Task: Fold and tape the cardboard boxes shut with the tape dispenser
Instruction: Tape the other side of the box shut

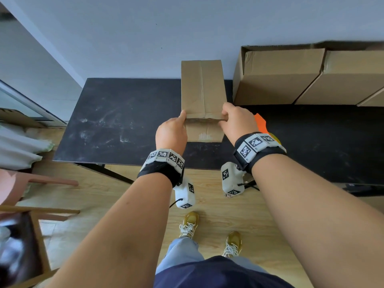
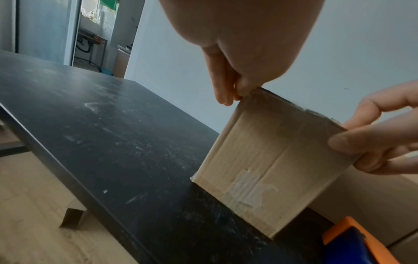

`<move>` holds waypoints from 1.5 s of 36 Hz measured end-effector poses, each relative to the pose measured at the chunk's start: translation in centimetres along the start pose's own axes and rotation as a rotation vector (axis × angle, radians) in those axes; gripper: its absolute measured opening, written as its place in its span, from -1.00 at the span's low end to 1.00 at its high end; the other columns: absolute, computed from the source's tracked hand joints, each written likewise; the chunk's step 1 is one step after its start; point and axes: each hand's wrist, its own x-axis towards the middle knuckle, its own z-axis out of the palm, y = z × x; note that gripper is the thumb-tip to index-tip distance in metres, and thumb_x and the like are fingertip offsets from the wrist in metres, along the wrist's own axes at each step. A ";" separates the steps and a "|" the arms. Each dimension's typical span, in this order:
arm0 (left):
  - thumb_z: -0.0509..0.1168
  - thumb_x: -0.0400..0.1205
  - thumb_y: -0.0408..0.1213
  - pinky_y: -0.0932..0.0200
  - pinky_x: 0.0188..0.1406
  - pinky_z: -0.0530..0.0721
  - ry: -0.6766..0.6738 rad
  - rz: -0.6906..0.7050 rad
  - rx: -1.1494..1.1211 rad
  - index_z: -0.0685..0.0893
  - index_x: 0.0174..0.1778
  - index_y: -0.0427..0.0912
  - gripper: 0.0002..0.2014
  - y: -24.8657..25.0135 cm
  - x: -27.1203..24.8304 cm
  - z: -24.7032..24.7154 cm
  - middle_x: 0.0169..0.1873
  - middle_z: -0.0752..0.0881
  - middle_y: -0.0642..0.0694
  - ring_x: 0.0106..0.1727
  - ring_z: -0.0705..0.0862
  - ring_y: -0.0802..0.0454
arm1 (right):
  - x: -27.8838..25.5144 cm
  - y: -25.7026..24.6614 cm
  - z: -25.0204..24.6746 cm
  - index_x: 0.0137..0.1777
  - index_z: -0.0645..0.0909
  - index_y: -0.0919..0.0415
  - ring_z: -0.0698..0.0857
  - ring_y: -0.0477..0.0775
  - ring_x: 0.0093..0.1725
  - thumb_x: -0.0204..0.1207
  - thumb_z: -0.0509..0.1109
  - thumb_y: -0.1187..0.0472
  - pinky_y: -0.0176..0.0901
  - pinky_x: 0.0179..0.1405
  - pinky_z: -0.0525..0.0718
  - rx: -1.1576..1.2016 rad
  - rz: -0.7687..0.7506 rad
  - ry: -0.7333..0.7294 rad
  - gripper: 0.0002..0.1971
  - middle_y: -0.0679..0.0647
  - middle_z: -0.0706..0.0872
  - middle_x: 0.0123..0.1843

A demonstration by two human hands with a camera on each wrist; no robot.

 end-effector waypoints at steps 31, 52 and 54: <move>0.15 0.71 0.04 0.09 -0.25 0.59 0.121 -0.084 -0.013 0.63 0.24 -0.09 -0.65 -1.2 1.0 -0.5 -0.16 0.67 -0.07 -0.16 0.65 -0.09 | 1.5 -1.4 0.9 0.26 0.64 0.13 0.71 0.16 0.03 0.61 0.37 0.15 -0.18 -0.11 0.53 0.177 0.039 0.017 -0.75 0.09 0.76 0.04; 0.04 0.75 -0.11 -0.04 -0.10 0.49 0.021 -0.285 0.142 0.41 0.43 -0.21 -0.62 -9.2 7.5 -5.0 0.29 0.48 -0.21 0.28 0.49 -0.18 | 6.8 -8.8 2.4 0.69 0.22 -0.03 0.59 0.17 0.34 0.58 0.15 0.45 -0.06 0.16 0.62 0.305 0.092 -0.202 -0.31 0.12 0.49 0.53; 0.09 0.71 -0.20 -0.05 0.04 0.52 0.070 -0.266 0.162 0.38 0.45 -0.25 -0.61 -8.7 7.7 -4.9 0.33 0.44 -0.24 0.30 0.46 -0.20 | 6.7 -7.9 2.2 0.65 0.29 0.02 0.60 0.18 0.33 0.61 0.17 0.41 0.01 0.19 0.65 0.295 0.168 -0.136 -0.39 0.13 0.55 0.48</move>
